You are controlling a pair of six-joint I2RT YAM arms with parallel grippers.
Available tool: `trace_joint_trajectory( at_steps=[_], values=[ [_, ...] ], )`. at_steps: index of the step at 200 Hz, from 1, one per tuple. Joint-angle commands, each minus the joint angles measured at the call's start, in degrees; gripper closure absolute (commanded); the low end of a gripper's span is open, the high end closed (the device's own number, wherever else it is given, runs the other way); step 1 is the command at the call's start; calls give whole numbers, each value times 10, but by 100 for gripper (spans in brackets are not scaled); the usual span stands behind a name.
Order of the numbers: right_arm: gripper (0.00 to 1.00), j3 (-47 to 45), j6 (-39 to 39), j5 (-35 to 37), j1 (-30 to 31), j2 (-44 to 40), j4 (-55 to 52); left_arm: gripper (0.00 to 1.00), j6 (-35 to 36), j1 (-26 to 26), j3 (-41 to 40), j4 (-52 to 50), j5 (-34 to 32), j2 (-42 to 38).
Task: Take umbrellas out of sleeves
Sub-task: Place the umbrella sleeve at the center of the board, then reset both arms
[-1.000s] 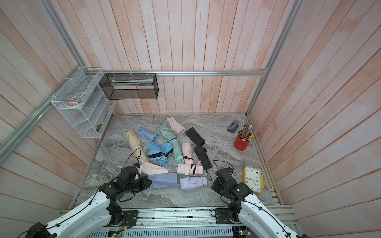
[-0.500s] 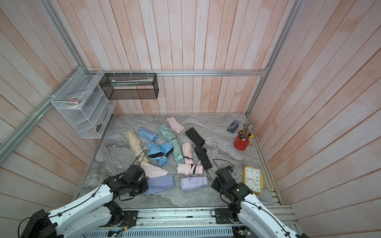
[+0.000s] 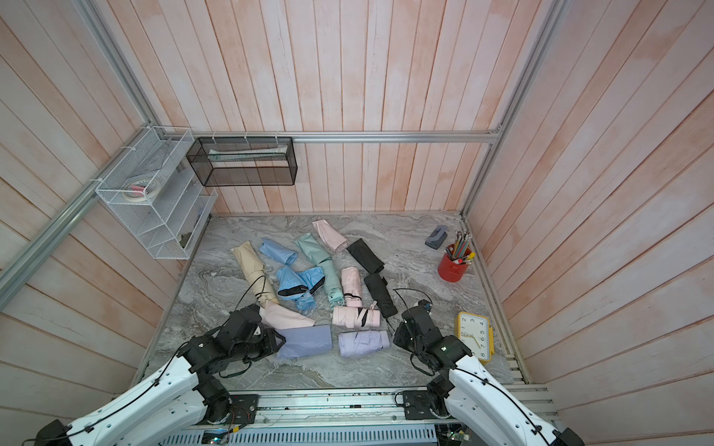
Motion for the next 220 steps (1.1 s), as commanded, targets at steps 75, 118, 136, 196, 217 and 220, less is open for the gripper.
trace_joint_trajectory(
  at_steps=[75,118,136,196,217,220],
  values=[
    [71,38,-30,-9,1,-49,-30,28,21,-2,-37,133,11,-186],
    [69,64,-25,16,0,-84,-33,0,78,-2,-12,146,-38,-214],
    [66,75,-36,47,1,-120,-5,0,93,-3,-10,158,-63,-225],
    [60,107,-105,223,0,-148,108,0,155,-2,-11,195,-210,-283],
    [54,110,-150,290,0,-143,175,0,191,-2,-13,219,-284,-293],
    [52,110,-156,300,0,-144,186,0,197,-1,-13,223,-294,-294]
  ],
)
